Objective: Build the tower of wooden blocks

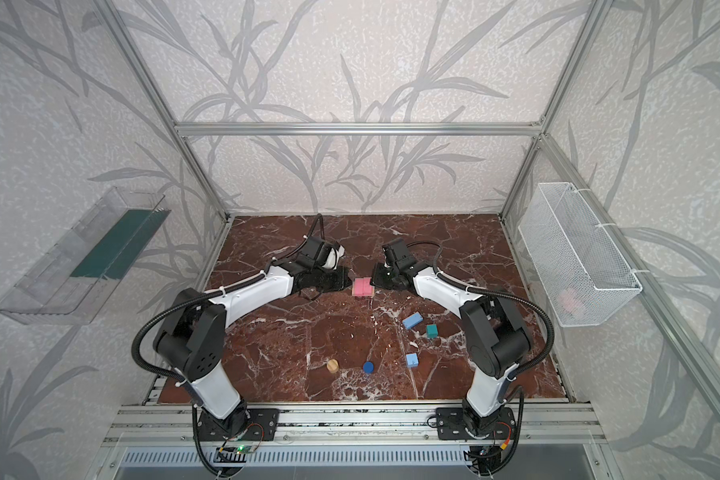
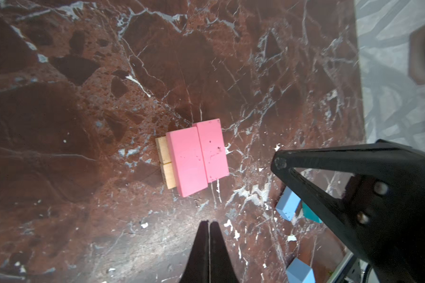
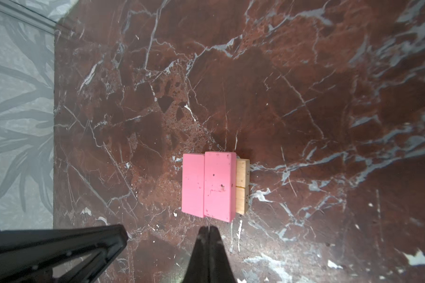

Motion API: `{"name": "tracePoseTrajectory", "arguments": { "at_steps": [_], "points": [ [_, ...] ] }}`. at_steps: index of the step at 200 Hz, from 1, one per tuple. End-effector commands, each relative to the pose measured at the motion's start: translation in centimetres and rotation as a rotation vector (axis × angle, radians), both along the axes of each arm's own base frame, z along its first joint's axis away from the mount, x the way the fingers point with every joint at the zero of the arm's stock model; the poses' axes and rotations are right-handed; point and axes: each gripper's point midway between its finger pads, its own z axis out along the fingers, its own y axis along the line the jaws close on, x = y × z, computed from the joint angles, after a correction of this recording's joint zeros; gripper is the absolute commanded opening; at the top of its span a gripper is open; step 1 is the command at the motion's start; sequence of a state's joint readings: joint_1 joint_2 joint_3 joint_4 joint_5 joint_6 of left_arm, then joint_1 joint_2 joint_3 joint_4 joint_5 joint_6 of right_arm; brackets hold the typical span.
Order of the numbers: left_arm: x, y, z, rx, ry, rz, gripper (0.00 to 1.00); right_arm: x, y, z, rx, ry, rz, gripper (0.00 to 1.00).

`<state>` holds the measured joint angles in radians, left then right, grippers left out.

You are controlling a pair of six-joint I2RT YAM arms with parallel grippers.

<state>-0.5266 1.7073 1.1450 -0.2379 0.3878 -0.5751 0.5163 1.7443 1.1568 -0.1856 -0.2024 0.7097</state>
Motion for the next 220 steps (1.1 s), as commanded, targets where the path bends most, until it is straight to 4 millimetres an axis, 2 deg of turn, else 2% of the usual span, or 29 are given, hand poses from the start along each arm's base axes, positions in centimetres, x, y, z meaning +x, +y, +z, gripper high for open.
{"name": "tracePoseTrajectory", "arguments": {
  "at_steps": [1, 38, 85, 140, 189, 220],
  "points": [
    [-1.6, -1.2, 0.6, -0.134, 0.015, 0.042, 0.00, -0.5, -0.6, 2.0, 0.004, -0.056, -0.011, 0.00],
    [-3.0, -1.9, -0.2, -0.206, 0.036, 0.115, 0.00, -1.1, -1.4, 3.0, 0.008, -0.095, -0.026, 0.00],
    [-2.8, -2.6, -1.9, -0.262, 0.063, 0.203, 0.00, -1.7, -2.6, 3.8, 0.006, -0.135, -0.056, 0.00],
    [-2.9, -1.9, -4.4, -0.173, 0.085, 0.267, 0.00, -2.0, -4.0, 4.3, 0.006, -0.163, -0.087, 0.00],
    [-2.7, -0.6, -5.8, -0.104, 0.069, 0.325, 0.00, -2.0, -4.1, 4.1, 0.010, -0.160, -0.090, 0.00],
    [-2.6, -0.6, -6.7, -0.081, 0.076, 0.333, 0.00, -1.9, -4.2, 4.0, 0.013, -0.157, -0.093, 0.00]
  ]
}}
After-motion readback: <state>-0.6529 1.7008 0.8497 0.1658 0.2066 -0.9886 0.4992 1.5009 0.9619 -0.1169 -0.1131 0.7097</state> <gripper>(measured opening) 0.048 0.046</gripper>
